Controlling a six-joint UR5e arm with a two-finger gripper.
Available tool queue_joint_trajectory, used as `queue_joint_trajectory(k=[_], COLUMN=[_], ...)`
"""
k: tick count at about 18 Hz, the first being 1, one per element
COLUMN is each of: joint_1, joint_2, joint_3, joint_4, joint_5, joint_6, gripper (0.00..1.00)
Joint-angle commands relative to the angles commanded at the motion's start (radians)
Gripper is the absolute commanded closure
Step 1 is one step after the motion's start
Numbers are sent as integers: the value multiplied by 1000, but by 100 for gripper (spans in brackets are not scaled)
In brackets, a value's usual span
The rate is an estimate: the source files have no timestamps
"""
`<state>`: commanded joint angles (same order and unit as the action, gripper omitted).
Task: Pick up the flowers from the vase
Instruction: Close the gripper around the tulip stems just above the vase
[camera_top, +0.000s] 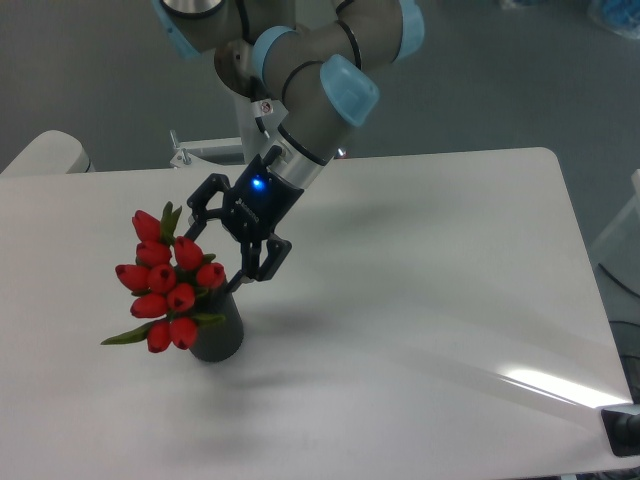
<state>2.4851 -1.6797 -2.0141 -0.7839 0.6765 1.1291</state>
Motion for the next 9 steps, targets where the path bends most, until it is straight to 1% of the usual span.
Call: queue_joint_trajectory(k=[9], joint_1=[-23], joint_2=[-28], joint_3=[8], joint_4=[6], joint_5=[0], joint_6=[4], gripper=[0])
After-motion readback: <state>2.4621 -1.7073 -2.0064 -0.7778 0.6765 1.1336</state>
